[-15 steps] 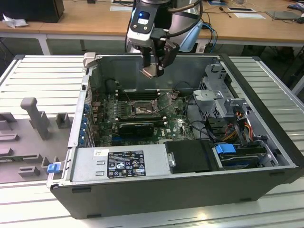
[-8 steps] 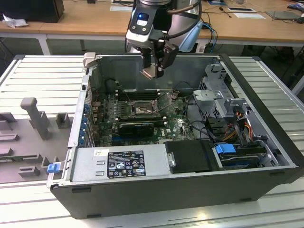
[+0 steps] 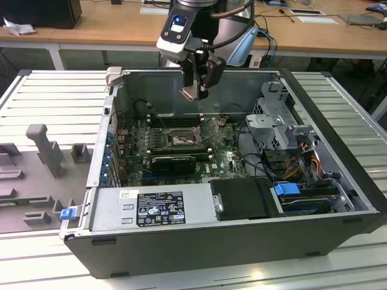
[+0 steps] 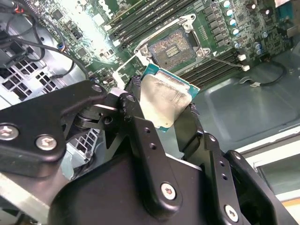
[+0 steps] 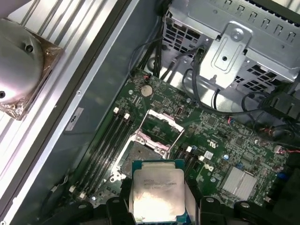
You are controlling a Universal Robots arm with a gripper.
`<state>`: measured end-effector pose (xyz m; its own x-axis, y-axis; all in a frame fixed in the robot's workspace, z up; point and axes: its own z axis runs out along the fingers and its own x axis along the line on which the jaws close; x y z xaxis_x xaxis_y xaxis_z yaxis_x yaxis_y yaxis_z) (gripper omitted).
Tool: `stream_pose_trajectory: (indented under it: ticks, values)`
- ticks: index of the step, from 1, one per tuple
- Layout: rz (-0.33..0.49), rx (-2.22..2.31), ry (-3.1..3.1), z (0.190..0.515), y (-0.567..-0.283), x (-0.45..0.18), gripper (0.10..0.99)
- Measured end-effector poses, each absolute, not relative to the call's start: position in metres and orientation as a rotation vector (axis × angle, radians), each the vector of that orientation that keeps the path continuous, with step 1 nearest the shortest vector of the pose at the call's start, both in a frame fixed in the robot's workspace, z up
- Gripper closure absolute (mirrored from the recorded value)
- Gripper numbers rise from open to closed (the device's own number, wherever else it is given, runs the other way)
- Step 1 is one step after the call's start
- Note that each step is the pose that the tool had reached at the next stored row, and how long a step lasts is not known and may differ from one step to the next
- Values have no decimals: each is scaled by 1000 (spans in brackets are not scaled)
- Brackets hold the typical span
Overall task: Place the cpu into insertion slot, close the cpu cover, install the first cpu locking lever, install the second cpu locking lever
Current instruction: 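Place the cpu into insertion slot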
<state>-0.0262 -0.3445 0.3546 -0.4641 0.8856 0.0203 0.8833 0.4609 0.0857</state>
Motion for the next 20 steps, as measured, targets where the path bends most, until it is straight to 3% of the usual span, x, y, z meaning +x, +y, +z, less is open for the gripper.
stream_pose_trajectory:
  ticks: [20]
  values:
    - [123,1937,2422,354,-345,-26,557]
